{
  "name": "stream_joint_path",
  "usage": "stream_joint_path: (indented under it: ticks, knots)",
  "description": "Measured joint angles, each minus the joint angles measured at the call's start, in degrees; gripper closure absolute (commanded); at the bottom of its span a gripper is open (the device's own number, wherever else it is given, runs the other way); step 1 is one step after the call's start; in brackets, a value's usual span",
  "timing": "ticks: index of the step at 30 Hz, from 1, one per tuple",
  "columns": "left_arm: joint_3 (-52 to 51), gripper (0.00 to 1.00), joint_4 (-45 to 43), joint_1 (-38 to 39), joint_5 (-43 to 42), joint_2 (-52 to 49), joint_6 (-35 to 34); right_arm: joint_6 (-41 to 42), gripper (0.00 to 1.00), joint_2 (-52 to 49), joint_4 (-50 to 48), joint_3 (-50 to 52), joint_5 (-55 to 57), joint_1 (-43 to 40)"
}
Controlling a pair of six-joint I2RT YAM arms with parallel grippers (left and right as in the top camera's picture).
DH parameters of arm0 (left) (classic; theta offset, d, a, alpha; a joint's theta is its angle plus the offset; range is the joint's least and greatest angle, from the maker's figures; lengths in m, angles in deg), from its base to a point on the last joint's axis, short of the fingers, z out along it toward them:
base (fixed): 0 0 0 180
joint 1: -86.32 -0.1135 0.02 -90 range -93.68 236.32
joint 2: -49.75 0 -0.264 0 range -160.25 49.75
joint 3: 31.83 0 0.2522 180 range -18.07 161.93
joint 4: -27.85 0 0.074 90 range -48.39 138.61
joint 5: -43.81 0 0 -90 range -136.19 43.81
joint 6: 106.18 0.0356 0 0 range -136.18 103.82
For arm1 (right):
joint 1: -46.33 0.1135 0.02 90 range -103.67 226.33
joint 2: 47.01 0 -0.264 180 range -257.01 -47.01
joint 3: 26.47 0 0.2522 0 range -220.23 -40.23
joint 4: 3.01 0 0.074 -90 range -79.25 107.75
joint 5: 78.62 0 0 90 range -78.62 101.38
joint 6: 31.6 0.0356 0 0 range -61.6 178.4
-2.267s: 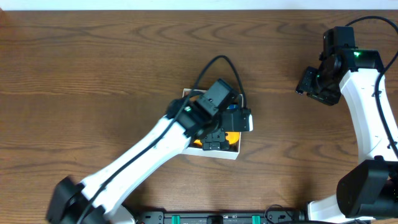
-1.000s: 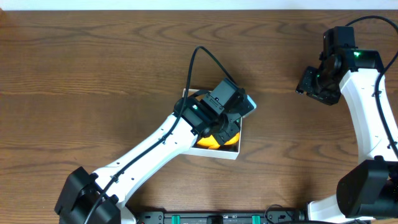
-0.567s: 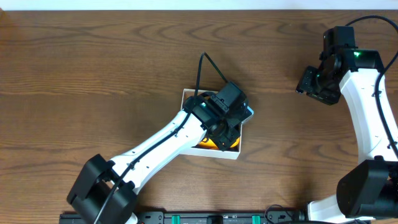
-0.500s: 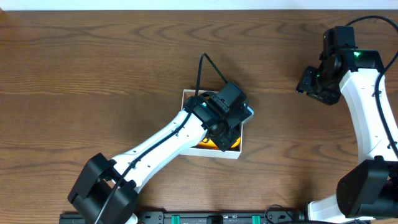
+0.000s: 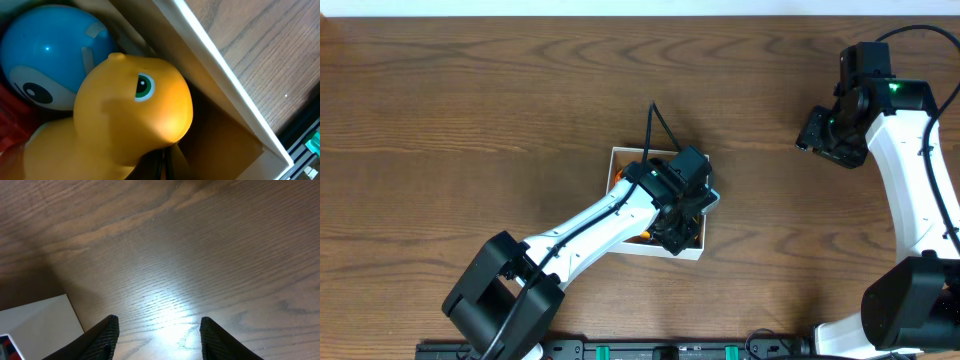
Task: Pack container
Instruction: 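Lower the dinosaur into the box front and release the left gripper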
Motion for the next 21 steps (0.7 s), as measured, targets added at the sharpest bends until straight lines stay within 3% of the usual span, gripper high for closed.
stream_joint_path:
  ticks: [21]
  knots:
    - [3.78, 0.93, 0.26, 0.15, 0.31, 0.02, -0.11, 0.00, 0.44, 0.00, 0.00, 0.00, 0.00, 0.00]
